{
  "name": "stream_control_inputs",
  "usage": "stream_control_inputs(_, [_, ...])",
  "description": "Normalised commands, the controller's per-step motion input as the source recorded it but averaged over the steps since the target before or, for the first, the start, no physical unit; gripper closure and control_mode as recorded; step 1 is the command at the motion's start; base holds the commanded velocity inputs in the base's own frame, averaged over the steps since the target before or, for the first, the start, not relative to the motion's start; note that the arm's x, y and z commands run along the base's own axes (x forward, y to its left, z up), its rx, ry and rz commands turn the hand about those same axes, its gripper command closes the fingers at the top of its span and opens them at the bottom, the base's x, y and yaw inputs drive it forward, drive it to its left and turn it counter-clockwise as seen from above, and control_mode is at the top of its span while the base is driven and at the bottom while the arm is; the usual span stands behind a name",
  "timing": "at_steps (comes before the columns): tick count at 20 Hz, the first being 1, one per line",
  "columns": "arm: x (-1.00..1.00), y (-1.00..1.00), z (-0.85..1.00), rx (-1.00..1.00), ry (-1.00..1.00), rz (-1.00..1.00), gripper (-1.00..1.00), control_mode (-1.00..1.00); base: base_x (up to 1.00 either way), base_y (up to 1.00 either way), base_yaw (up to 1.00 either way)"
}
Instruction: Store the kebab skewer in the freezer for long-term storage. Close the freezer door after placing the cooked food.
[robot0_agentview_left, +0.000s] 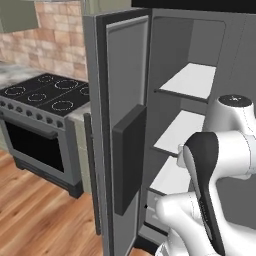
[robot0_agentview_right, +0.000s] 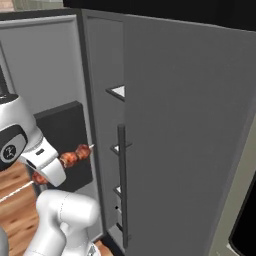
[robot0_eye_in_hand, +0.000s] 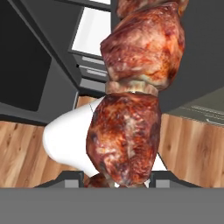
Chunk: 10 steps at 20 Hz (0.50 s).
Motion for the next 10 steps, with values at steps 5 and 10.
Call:
stream_control_inputs(5, [0.0,0.0,0.0,0.0,0.0,0.0,1.0,1.0,0.35,0.03,0.17])
stream_control_inputs(10, [0.0,0.0,0.0,0.0,0.0,0.0,1.0,1.0,0.45,0.0,0.13])
